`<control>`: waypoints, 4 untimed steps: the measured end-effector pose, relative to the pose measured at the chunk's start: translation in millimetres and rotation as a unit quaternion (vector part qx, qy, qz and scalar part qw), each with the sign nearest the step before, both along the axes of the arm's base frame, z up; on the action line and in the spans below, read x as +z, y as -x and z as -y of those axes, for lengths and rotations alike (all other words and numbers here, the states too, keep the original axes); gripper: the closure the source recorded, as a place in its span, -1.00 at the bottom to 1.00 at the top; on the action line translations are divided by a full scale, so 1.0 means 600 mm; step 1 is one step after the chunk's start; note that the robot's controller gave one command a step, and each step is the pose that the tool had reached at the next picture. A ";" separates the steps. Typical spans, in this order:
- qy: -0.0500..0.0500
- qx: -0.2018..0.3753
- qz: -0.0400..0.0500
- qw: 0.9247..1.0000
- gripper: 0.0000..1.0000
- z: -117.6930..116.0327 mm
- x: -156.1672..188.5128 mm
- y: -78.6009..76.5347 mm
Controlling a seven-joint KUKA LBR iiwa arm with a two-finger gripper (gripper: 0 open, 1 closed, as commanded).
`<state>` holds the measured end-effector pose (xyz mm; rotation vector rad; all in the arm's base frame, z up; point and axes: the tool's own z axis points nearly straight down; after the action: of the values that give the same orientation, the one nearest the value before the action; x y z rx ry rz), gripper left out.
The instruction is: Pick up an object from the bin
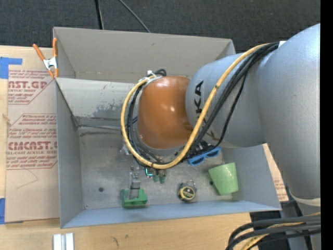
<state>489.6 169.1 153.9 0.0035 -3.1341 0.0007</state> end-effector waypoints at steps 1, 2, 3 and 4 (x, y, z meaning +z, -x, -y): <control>0.001 0.014 -0.001 1.000 -1.00 0.076 -0.123 0.018; 0.000 0.017 0.001 1.000 1.00 0.070 -0.112 0.015; -0.002 0.001 0.009 1.000 1.00 0.046 0.104 -0.049; -0.001 0.001 0.005 1.000 -1.00 0.047 0.096 -0.045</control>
Offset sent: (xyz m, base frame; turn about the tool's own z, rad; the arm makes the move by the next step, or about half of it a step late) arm -0.0082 -0.0432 -0.0692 -0.0314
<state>516.7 140.8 211.6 0.0071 -3.1434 -0.0024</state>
